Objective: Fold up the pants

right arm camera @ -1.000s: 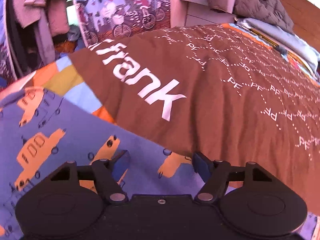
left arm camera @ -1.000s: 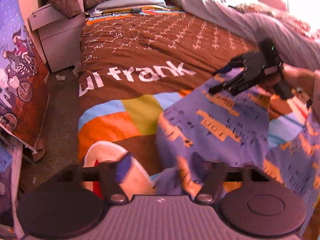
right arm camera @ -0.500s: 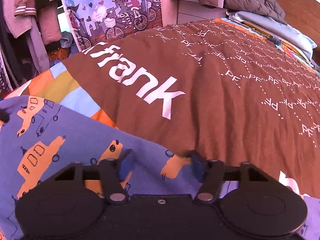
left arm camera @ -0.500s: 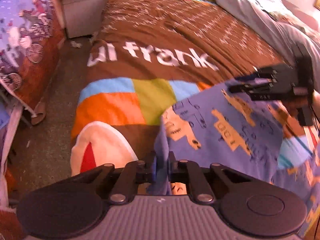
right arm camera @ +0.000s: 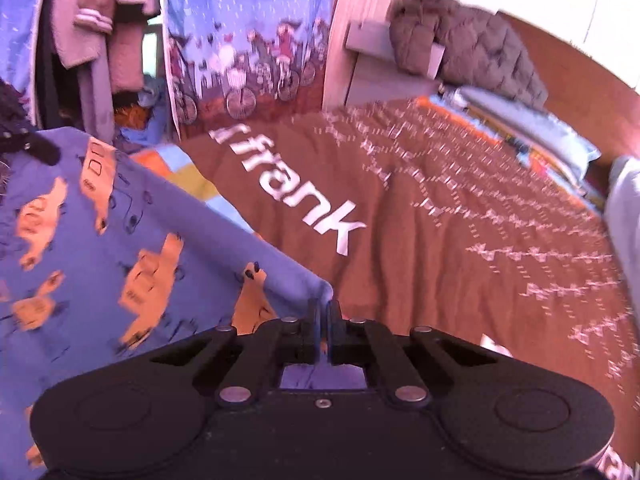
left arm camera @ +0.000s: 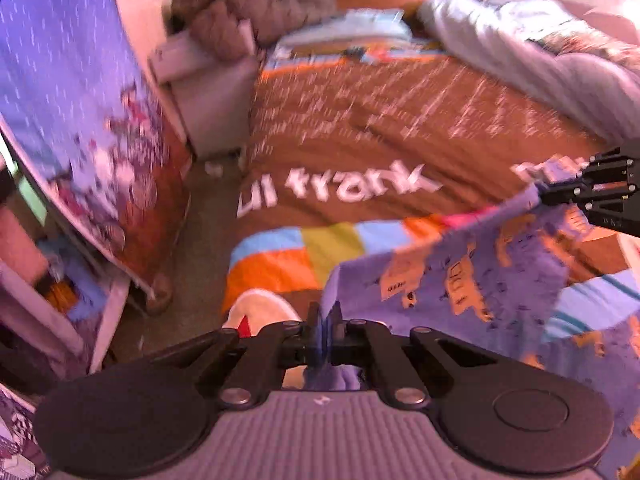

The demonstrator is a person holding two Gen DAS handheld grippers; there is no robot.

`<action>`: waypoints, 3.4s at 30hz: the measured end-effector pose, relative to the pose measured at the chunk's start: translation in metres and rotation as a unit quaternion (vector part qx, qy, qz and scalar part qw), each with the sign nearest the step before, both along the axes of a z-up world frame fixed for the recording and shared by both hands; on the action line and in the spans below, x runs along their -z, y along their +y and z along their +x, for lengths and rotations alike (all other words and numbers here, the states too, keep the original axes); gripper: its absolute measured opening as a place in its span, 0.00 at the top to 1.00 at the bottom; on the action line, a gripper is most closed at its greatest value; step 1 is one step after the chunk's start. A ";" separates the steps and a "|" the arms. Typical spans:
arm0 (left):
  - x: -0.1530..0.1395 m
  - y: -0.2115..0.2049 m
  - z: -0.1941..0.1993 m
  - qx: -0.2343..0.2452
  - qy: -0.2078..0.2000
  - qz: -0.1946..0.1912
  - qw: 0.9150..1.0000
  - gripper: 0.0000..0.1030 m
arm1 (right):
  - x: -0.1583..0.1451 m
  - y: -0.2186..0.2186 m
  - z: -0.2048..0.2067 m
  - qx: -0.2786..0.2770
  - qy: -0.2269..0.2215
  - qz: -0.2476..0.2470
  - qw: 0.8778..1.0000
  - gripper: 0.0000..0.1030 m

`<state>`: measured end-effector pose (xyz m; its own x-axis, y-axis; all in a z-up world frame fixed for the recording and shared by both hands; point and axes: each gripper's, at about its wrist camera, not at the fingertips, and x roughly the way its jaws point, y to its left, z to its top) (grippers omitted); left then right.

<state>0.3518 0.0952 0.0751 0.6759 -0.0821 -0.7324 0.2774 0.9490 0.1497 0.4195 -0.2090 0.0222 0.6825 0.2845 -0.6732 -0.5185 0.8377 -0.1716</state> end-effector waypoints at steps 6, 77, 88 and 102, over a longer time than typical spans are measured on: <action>-0.012 -0.033 -0.078 0.060 -0.078 0.087 0.991 0.98 | -0.032 -0.027 -0.091 0.004 -0.033 0.014 0.999 0.99; 0.113 -0.202 -0.153 0.116 0.088 -0.259 0.955 0.17 | 0.036 -0.199 -0.336 0.291 0.046 0.203 0.934 0.04; 0.161 -0.177 -0.138 0.033 0.098 -0.381 0.919 0.82 | 0.052 -0.233 -0.327 0.337 0.090 0.294 0.890 0.08; 0.158 -0.183 -0.137 0.033 0.099 -0.356 0.929 0.91 | 0.030 -0.111 -0.061 0.259 0.153 0.153 0.941 0.47</action>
<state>0.2144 -0.0876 -0.0829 0.5096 -0.6299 -0.5861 0.2943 0.7678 -0.5692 0.3585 -0.3204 -0.0080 0.5712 0.1792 -0.8010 -0.0127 0.9777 0.2097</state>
